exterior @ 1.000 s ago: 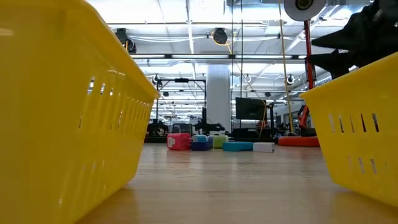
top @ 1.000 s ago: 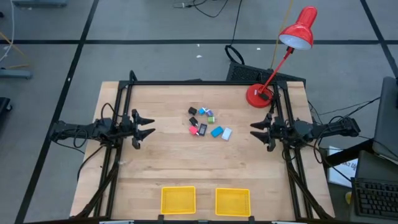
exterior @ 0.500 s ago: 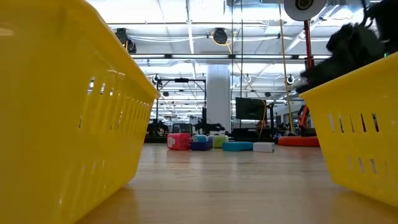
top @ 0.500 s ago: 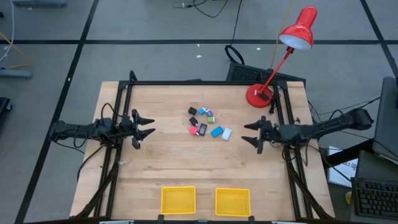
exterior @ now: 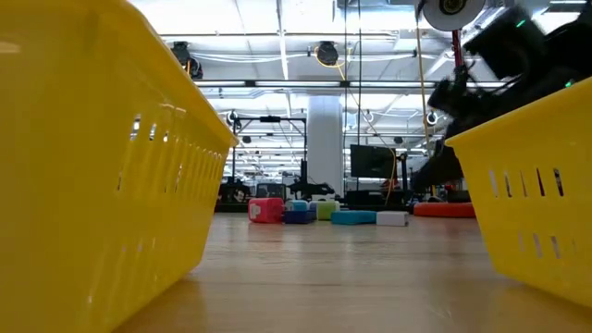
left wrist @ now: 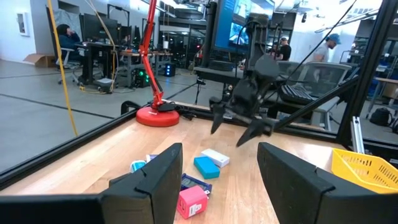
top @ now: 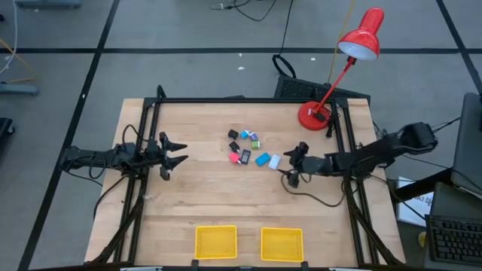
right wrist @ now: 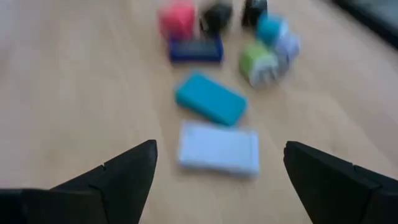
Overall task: Pick & Place Office items
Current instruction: Put the white digital clock into the right yellow bin
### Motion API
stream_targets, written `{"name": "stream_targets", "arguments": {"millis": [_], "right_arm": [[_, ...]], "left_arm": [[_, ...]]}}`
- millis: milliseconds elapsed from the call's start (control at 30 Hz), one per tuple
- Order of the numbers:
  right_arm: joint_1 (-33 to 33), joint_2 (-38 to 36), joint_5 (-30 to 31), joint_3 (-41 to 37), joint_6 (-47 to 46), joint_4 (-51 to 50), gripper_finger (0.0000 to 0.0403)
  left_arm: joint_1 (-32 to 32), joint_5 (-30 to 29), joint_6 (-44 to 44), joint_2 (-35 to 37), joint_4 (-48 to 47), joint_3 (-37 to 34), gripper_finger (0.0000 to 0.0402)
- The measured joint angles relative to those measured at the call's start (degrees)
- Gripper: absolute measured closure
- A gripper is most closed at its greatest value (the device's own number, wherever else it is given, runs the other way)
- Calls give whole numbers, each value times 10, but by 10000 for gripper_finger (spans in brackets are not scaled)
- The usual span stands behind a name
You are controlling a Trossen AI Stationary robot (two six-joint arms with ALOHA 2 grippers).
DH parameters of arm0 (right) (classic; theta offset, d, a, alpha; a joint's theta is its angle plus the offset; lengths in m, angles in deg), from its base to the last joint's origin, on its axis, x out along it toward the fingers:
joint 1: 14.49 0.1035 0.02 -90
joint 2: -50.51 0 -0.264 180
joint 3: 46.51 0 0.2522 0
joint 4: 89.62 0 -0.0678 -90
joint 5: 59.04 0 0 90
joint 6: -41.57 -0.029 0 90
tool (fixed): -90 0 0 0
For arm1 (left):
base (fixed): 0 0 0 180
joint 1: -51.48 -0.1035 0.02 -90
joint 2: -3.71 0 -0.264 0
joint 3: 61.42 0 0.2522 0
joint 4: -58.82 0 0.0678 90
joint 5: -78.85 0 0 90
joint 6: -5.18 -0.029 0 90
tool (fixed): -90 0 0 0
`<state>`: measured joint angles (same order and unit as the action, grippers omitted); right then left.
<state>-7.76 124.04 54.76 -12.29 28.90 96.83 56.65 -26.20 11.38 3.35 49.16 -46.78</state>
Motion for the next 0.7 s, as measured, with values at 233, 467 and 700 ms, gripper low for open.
{"name": "stream_targets", "arguments": {"millis": [233, 467, 700], "right_arm": [[-45, 93, -31, 40, -22, 10, 57], [-70, 153, -48, 56, -29, 52, 57], [-66, 163, -75, 56, -68, 81, 56]], "left_arm": [[0, 0, 0, 0, 0, 0, 190], [0, 0, 0, 0, 0, 0, 190], [0, 0, 0, 0, 0, 0, 190]]}}
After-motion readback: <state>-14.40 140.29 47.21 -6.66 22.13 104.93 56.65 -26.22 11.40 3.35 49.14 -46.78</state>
